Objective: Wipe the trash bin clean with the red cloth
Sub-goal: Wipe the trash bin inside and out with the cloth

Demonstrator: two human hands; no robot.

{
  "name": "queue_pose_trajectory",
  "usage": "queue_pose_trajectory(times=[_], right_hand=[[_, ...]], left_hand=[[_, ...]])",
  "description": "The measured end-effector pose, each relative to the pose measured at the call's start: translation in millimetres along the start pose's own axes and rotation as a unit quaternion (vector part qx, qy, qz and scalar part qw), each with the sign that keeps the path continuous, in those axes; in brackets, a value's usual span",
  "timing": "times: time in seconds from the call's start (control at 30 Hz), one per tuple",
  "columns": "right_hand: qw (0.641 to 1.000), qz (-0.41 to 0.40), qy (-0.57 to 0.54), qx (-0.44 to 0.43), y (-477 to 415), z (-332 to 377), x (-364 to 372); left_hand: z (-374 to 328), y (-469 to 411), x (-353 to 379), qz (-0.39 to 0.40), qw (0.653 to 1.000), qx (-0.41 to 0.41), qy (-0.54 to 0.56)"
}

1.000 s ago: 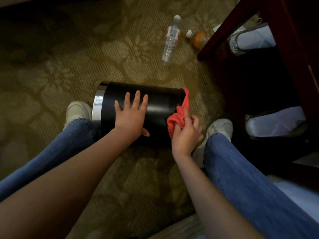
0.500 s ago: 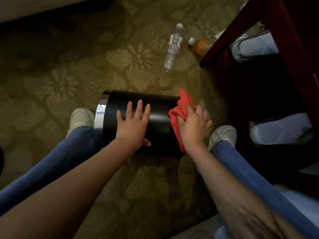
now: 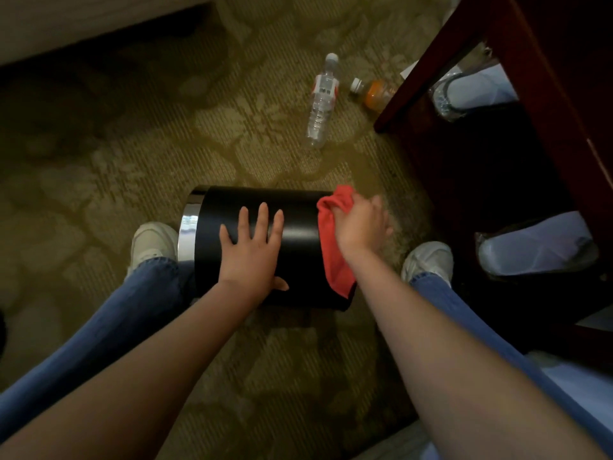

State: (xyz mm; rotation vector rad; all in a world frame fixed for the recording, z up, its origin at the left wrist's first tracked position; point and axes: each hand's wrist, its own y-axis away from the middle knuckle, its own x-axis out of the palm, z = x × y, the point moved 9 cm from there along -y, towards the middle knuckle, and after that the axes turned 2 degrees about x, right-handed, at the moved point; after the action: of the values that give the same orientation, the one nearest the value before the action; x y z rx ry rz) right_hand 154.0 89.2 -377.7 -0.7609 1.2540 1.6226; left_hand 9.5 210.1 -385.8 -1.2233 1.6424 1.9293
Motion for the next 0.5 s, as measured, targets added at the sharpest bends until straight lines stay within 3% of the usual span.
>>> queue_pose_trajectory(times=[0.07, 0.23, 0.5], right_hand=[[0.999, 0.029, 0.015, 0.012, -14, 10, 4], [0.997, 0.003, 0.044, -0.069, 20, -4, -1], [0.998, -0.013, 0.014, -0.065, 62, -25, 0]], left_hand=[[0, 2, 2, 0.002, 1.0, -0.002, -0.002], [1, 1, 1, 0.008, 1.0, -0.004, 0.007], [-1, 3, 3, 0.002, 1.0, -0.005, 0.008]])
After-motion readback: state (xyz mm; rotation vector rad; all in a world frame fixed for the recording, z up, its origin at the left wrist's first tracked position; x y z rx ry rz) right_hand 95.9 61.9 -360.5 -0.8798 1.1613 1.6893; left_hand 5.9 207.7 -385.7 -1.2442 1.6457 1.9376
